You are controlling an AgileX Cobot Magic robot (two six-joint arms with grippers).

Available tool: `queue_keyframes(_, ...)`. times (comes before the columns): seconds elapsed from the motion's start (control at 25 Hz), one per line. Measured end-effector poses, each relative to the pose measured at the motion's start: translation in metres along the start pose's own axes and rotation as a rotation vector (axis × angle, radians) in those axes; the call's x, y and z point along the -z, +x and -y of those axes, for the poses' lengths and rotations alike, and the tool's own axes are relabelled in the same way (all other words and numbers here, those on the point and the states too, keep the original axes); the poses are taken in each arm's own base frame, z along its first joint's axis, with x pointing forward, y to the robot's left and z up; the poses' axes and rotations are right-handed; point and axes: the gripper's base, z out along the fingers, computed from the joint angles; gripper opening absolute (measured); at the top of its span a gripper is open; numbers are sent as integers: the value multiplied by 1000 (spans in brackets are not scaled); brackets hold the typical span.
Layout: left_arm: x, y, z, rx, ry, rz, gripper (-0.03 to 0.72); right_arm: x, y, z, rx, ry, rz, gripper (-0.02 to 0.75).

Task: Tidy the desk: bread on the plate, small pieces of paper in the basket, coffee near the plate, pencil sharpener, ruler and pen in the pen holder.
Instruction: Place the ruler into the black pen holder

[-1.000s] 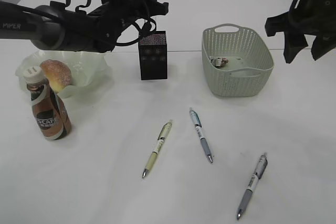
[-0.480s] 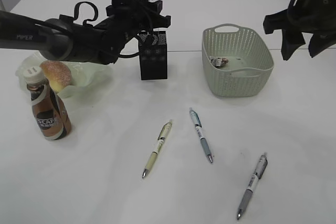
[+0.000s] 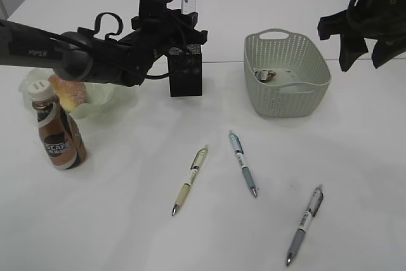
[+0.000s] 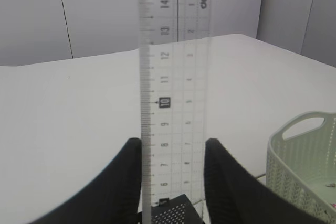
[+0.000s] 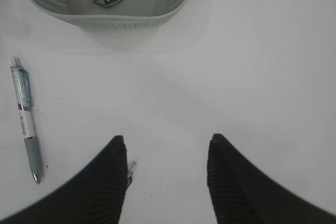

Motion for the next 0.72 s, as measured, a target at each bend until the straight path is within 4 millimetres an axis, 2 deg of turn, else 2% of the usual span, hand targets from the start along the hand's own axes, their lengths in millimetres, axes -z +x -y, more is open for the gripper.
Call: queue_keyframes(0.72,0,9,2,-33,25,-88,272,0,-1,0,-2,-2,8,365)
